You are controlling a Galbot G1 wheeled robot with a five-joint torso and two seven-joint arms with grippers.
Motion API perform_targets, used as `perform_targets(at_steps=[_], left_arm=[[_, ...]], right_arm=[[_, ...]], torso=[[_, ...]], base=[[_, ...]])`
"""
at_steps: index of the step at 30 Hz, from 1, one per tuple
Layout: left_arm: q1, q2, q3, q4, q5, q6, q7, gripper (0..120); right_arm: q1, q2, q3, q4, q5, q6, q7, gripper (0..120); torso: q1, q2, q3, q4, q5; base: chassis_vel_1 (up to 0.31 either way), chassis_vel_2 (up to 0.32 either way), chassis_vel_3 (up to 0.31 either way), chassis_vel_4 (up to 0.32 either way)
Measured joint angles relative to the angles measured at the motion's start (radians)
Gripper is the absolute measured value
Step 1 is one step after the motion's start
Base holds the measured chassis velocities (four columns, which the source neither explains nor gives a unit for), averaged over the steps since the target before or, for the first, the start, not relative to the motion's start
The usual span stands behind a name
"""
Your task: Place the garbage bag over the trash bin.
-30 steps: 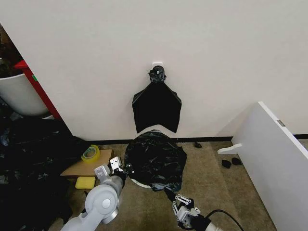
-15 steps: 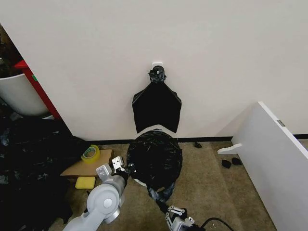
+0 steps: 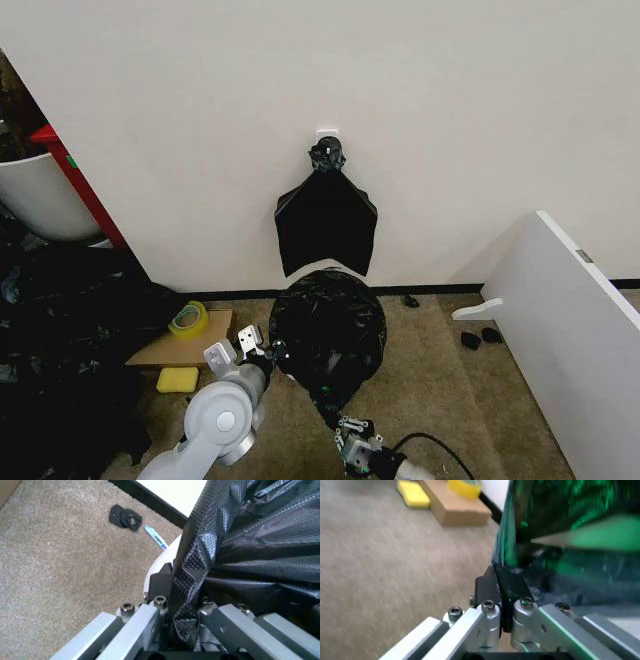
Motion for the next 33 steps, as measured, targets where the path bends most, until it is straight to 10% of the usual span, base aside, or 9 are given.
perform_targets(at_steps=[17,33], left_arm=[[0.008,0.005,-0.008,0.004,-0.032,0.035,-0.020,0],[-0.054,0.020,-0.040,0.049,-0.021,-0.014,-0.008,0]], right_arm=[[-0.001,0.007,0.006,-0.074,0.052,-0.056,0.098,0],[-0.138,-0.081,0.050,0.103,0.170,-0.015,0.042,54]], torso=[[0.000,0.000,0.000,0.0000,0.0000],[0.000,0.000,0.000,0.0001,0.0001]], base=[[0.000,0.000,0.000,0.000],[0.000,0.000,0.000,0.000]])
